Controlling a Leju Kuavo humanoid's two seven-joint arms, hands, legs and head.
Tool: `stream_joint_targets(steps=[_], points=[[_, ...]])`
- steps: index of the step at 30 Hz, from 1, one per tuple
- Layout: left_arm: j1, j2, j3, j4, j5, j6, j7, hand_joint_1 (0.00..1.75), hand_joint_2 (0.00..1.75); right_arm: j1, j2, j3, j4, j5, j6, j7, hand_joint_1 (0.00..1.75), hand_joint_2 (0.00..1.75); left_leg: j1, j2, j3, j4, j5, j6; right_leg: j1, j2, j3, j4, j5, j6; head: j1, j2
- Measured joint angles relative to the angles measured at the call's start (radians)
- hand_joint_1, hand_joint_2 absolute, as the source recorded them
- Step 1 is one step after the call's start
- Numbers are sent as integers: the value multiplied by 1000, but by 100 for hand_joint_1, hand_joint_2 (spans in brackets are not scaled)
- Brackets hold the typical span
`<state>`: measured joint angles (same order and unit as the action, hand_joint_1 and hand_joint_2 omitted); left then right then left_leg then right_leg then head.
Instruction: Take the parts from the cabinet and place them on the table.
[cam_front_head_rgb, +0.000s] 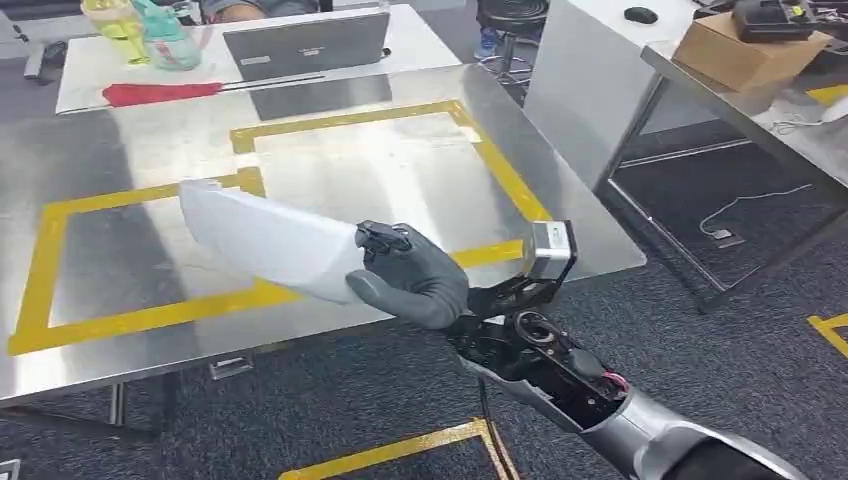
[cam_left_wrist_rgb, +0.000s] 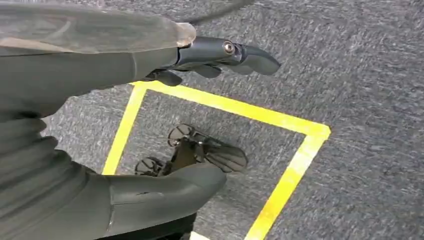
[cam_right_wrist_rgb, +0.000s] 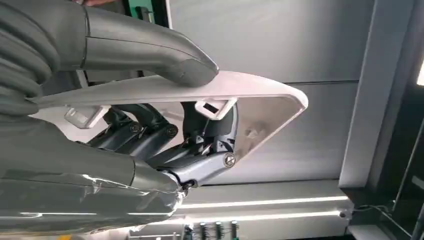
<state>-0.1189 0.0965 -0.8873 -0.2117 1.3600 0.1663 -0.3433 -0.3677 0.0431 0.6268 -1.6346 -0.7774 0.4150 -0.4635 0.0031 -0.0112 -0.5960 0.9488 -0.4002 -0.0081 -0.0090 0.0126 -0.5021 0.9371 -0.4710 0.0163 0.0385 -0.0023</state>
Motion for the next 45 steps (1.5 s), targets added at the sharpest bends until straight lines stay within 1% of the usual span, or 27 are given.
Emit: stream_joint_targets(steps=[11, 15, 17, 19, 20, 21, 22, 23, 24, 25, 26, 27, 28, 29, 30, 31, 33, 34, 35, 37, 38, 39, 40, 41, 43, 44, 45], points=[[0, 0, 0, 0, 2, -5, 12, 0, 175, 0, 0, 0, 0, 0, 0, 0, 175, 175, 2, 0, 1, -2, 2, 0, 2, 0, 0, 0, 1, 1, -3, 0], [0, 2, 0, 0, 3, -4, 16, 0, 175, 0, 0, 0, 0, 0, 0, 0, 175, 175, -3, 0, 0, 3, -8, 14, -3, 0, 2, -6, 0, 10, -6, 0], [0, 3, 0, 0, 3, -3, 16, 0, 175, 2, 0, 1, 0, 0, 0, 0, 175, 175, -3, 0, 12, -20, -14, 30, -1, 0, 9, 7, 22, 24, -6, 0], [1, 1, 0, 0, 3, -3, 16, 0, 175, 0, 0, 1, 0, 2, 2, 0, 175, 175, 5, 1, 46, -41, -7, 34, -3, -3, 5, 35, -3, 29, -3, 0], [0, 1, 0, 0, 4, -3, 16, 0, 175, -3, 0, 1, 0, 2, 3, -1, 175, 175, 6, 2, 51, -41, -9, 38, -2, -3, -23, 90, -39, 27, -1, 0], [0, 1, 0, 0, 4, -3, 16, 0, 175, -3, 0, 1, 0, 2, 3, -1, 175, 175, 7, 2, 54, -41, -10, 38, -4, -3, -66, 171, -80, 29, 3, 0], [0, 1, 0, 0, 4, -3, 16, 0, 175, 1, 0, 1, 0, 2, 3, 0, 175, 175, 7, 3, 55, -41, -12, 38, -6, -3, -113, 254, -114, 35, 4, 0], [0, 1, 0, 0, 4, -3, 16, 0, 175, 3, 0, 1, 1, 2, 3, 0, 175, 175, 7, 3, 56, -40, -14, 35, -10, -3, -150, 312, -131, 42, 3, 0], [2, 1, 0, 0, 4, -6, 16, 0, 175, 4, 0, 2, 3, 2, 3, 0, 175, 175, 10, 2, 60, -39, -17, 31, -14, -4, -163, 319, -121, 46, 6, 0], [3, 0, 0, 0, 4, -6, 16, 0, 175, 5, 0, 2, 3, 2, 3, 0, 175, 175, 13, 1, 65, -38, -22, 25, -18, -5, -154, 280, -88, 48, 6, 0], [3, -1, 0, 0, 4, -7, 16, 0, 175, 5, 0, 2, 3, 2, 5, 0, 175, 175, 18, 0, 71, -36, -28, 19, -21, -6, -125, 205, -37, 50, 8, 0], [3, -2, 0, 0, 4, -7, 16, 0, 175, 4, 0, 2, 3, 2, 5, 0, 175, 175, 24, -1, 79, -29, -37, 10, -26, -7, -79, 97, 31, 56, 11, 0], [4, -1, 0, 0, 4, -7, 16, 0, 175, 4, 0, 2, 3, 2, 5, 0, 175, 175, 25, -1, 79, -24, -46, 0, -31, -6, -52, 23, 59, 64, 17, 0], [1, 2, 0, 1, 4, -7, 16, 0, 175, 4, -1, 2, 5, 2, 5, 0, 175, 175, 25, -2, 78, -15, -48, -7, -20, -5, -65, 13, 14, 55, 20, 0], [0, 2, 0, 1, 4, -7, 16, 0, 175, 4, -1, 3, 5, 2, 6, 0, 175, 175, 21, -3, 70, -15, -50, -15, -18, -7, -61, 24, 15, 31, 22, 0], [2, 2, 0, 1, 4, -7, 16, 0, 175, 9, -1, 3, 5, 2, 6, 0, 175, 175, 20, 0, 72, -14, -55, -22, -20, -3, -58, 26, 31, 20, 16, 0], [2, 1, 0, 1, 4, -7, 16, 0, 175, 8, 0, 3, 5, 3, 6, 0, 175, 175, 24, 0, 83, -13, -57, -34, -21, 0, -44, 27, 28, 7, 7, 0], [1, 0, 0, 0, 4, -7, 16, 0, 175, 8, 0, 3, 5, 3, 8, 0, 175, 175, 26, 4, 76, 13, -62, -39, -21, -1, -34, 22, 25, 2, 3, 0], [-1, 0, 0, 0, 4, -7, 16, 0, 175, 6, 0, 3, 5, 3, 8, 0, 175, 175, 26, 6, 47, 73, -75, -40, -20, -3, -27, 20, 21, -3, -7, 0], [-4, 0, 0, 0, 4, -7, 16, 0, 175, 7, 0, 3, 5, 3, 8, 0, 175, 175, 23, 6, -61, 246, -135, -42, -16, -5, -19, 20, 11, -13, -12, 0], [-2, 0, 0, 0, 4, -7, 16, 0, 175, 8, 0, 3, 6, 3, 8, 0, 175, 175, 22, 6, -109, 311, -163, -41, -11, -4, -15, 20, 5, -17, -13, 0], [1, 0, 0, 1, 4, -7, 16, 0, 175, 9, 0, 3, 6, 3, 8, 0, 175, 175, 22, 6, -137, 332, -162, -37, -6, -1, -8, 20, -1, -20, -13, 0], [4, 0, 0, 1, 5, -7, 16, 0, 175, 9, 0, 3, 6, 3, 8, 0, 175, 175, 20, 6, -139, 304, -135, -30, -3, 2, 1, 20, -8, -21, -13, 0], [5, 0, 0, 1, 5, -7, 16, 0, 175, 9, 0, 3, 6, 2, 8, 0, 175, 175, 17, 6, -121, 238, -88, -21, 0, 3, 11, 19, -15, -21, -14, 0], [5, 1, 0, 1, 5, -7, 16, 0, 175, 8, 0, 3, 6, 3, 8, 0, 175, 175, 3, 6, -51, 43, 33, 4, 3, 3, 35, 17, -33, -20, -15, 0], [5, 7, 0, 1, 5, -7, 16, 0, 175, 8, 0, 3, 7, 3, 8, 0, 175, 175, -7, 6, -46, 18, 35, 15, 3, 3, 43, 17, -40, -17, -12, 0], [2, 5, 0, 0, 4, -7, 16, 0, 175, 8, 0, 4, 7, 3, 8, -1, 175, 175, -11, 6, -45, 8, 6, 16, 2, 6, 38, 11, -44, -11, -16, 0]])
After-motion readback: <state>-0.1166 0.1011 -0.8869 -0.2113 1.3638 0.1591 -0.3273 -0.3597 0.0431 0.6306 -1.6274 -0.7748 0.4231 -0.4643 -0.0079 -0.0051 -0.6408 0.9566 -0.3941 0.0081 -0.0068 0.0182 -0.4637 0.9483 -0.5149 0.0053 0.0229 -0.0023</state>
